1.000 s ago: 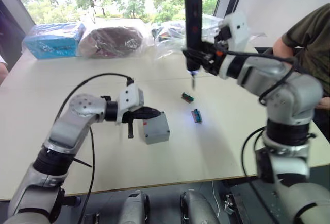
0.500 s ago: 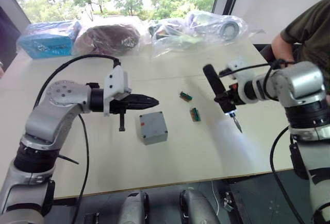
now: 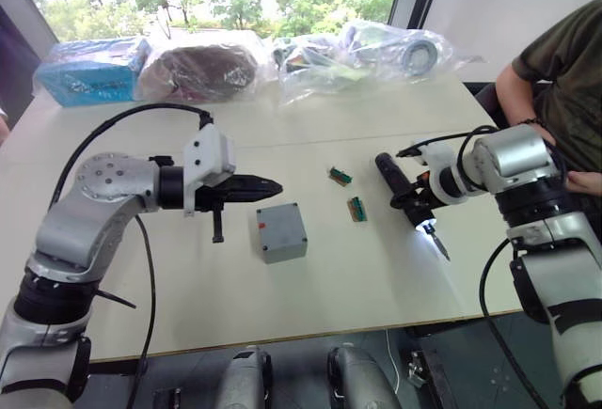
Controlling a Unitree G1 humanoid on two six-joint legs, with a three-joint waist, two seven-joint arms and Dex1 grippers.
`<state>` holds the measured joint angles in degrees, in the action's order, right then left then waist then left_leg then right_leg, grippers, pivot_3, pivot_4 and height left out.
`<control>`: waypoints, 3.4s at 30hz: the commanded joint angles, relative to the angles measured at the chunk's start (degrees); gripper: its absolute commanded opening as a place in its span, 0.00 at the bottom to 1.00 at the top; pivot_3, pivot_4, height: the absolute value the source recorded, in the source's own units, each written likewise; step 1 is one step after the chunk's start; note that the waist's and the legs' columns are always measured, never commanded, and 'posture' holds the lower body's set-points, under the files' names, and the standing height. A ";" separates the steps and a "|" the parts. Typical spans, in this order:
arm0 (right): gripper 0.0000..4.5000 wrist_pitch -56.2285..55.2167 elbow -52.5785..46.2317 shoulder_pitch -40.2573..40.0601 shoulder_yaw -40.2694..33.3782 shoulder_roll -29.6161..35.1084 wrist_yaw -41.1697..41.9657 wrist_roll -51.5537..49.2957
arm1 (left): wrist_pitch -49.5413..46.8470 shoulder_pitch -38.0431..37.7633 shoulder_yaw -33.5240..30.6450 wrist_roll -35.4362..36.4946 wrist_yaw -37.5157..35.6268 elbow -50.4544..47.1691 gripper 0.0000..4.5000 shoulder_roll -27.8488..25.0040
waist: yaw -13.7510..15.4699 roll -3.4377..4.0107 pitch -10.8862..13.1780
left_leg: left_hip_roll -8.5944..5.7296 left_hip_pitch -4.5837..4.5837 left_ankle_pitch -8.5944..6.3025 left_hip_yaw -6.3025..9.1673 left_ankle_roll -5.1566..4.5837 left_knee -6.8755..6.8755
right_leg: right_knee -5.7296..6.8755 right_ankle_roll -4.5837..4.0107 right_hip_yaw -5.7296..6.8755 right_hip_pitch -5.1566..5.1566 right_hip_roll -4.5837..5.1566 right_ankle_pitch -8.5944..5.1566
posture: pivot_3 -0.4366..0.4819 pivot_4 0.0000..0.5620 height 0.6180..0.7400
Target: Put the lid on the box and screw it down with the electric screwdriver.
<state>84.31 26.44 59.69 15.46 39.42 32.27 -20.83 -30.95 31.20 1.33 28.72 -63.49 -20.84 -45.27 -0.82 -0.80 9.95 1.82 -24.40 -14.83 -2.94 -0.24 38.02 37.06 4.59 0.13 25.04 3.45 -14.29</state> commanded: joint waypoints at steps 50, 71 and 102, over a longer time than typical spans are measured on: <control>0.01 -13.80 -51.88 -23.36 1.35 -7.13 5.85 -5.40 | 18.46 -3.78 6.77 -18.99 3.58 27.16 0.00 8.54 | 0.16 -0.02 0.00 | -0.01 0.03 -0.01 0.13 -0.01 0.14 | 0.07 0.06 0.12 -0.14 0.06 0.03 | 0.48 0.27 1.00; 0.01 -35.50 -23.88 -16.82 3.33 -14.95 12.05 2.62 | 12.89 -12.42 6.47 -14.83 -1.88 13.59 0.00 0.66 | 0.17 -0.03 0.00 | 0.00 0.05 -0.01 0.01 -0.01 0.13 | 0.07 0.06 0.11 -0.15 0.06 0.04 | 0.48 0.27 1.00; 0.01 -33.50 -40.06 -23.59 -1.45 -11.09 7.75 5.20 | 13.30 -8.75 3.04 -13.61 -4.26 15.20 0.00 -0.20 | 0.10 -0.03 0.00 | 0.01 0.06 -0.01 0.05 -0.01 0.14 | 0.12 0.06 0.13 -0.14 0.05 0.04 | 0.48 0.27 1.00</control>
<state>53.09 -11.57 35.16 17.79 27.76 41.94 -16.75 -16.02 22.34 7.79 12.39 -67.40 -1.77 -44.08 -0.73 -0.83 9.95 1.83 -24.35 -14.84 -2.90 -0.25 38.17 37.17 4.66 0.26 24.90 3.50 -14.25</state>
